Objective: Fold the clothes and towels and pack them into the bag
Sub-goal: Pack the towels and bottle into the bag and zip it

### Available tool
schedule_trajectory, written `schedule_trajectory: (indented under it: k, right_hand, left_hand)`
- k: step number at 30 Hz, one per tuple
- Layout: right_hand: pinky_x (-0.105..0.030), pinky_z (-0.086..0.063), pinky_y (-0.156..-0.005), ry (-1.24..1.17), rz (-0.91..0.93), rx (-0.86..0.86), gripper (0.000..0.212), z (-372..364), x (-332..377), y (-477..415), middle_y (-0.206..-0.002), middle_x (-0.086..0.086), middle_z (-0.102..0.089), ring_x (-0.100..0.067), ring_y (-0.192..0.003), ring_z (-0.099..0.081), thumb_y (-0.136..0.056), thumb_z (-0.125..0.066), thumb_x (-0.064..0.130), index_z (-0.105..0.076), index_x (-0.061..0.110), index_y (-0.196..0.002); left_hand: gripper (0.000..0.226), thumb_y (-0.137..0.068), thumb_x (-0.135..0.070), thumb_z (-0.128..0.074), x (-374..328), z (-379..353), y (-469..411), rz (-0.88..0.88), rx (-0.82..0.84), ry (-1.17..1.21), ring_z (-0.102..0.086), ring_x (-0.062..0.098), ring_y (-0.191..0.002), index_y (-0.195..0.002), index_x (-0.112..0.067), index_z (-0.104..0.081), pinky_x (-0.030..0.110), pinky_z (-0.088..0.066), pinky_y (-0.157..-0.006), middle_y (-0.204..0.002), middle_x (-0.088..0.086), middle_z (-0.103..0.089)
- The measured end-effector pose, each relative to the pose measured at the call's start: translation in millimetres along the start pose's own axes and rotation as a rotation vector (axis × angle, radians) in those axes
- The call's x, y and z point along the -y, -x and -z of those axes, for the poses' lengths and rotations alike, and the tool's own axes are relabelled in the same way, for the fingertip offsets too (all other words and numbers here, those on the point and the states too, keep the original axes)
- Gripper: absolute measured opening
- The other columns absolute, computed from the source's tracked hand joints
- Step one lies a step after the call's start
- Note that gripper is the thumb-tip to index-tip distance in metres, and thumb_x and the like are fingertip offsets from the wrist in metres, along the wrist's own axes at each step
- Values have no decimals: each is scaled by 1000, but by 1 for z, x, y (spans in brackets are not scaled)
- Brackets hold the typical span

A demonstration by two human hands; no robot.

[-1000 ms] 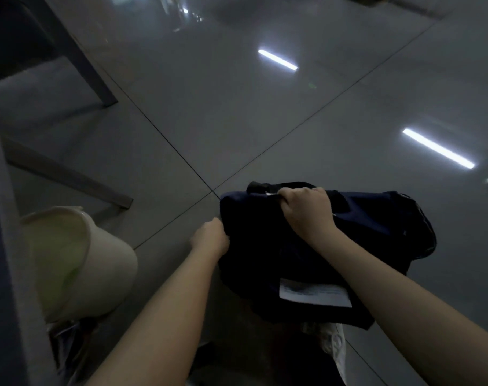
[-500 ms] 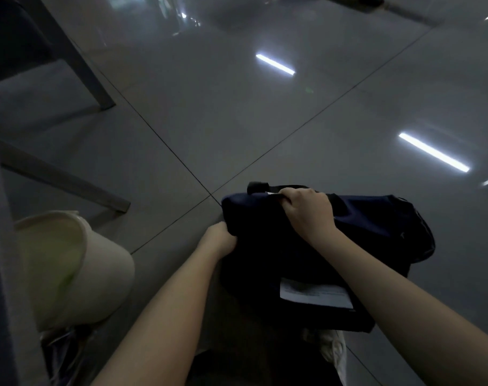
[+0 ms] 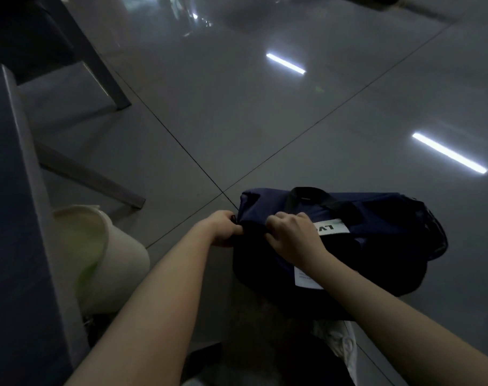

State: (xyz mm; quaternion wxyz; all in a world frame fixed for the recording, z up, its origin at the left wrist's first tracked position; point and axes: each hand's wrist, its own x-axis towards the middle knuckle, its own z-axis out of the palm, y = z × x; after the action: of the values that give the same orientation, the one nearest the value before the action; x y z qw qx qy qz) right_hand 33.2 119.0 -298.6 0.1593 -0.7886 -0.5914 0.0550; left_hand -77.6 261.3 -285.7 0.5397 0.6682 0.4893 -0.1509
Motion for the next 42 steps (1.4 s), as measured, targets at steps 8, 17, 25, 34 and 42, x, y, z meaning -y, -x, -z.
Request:
schedule_trajectory:
  k: [8, 17, 25, 34, 42]
  right_hand:
    - [-34, -45, -58, -186, -145, 27, 10, -2, 12, 2, -75, -8, -66, -28, -68, -62, -88, -57, 20, -62, 11, -86]
    - [-37, -56, -67, -434, -323, 49, 19, -7, 28, 5, -81, -2, -68, -15, -69, -64, -87, -64, 29, -67, 12, -93]
    - [-24, -32, -53, -223, -357, -16, 24, 1, 35, 3, -77, -5, -66, -17, -61, -54, -94, -52, 30, -65, 12, -84]
    - [-30, -42, -61, -240, -451, -37, 25, 2, 41, -3, -82, -5, -65, -23, -74, -61, -91, -55, 36, -64, 12, -87]
    - [-31, -45, -62, -265, -472, -16, 31, 6, 41, -2, -87, -5, -65, -23, -78, -62, -86, -63, 40, -62, 10, -96]
  left_hand:
    - [12, -90, -15, -63, -15, 6, 7, -50, 84, -133, -61, 26, -90, -89, -13, -51, 39, -55, -85, -94, 8, -59]
    - [13, -97, -13, -49, -18, -8, 4, -75, 28, -82, -61, 30, -93, -86, -10, -54, 45, -55, -88, -84, 7, -56]
    - [10, -96, -15, -52, -21, -7, -3, -37, -45, 6, -60, 23, -84, -100, -7, -55, 36, -56, -79, -85, 7, -58]
    - [7, -95, -8, -51, -22, -1, 1, 3, 46, 85, -63, 27, -91, -92, -6, -57, 46, -53, -93, -96, 15, -62]
    - [11, -98, -14, -49, -19, 0, 6, 9, 102, 167, -62, 27, -100, -100, -7, -57, 44, -53, -92, -99, 13, -61]
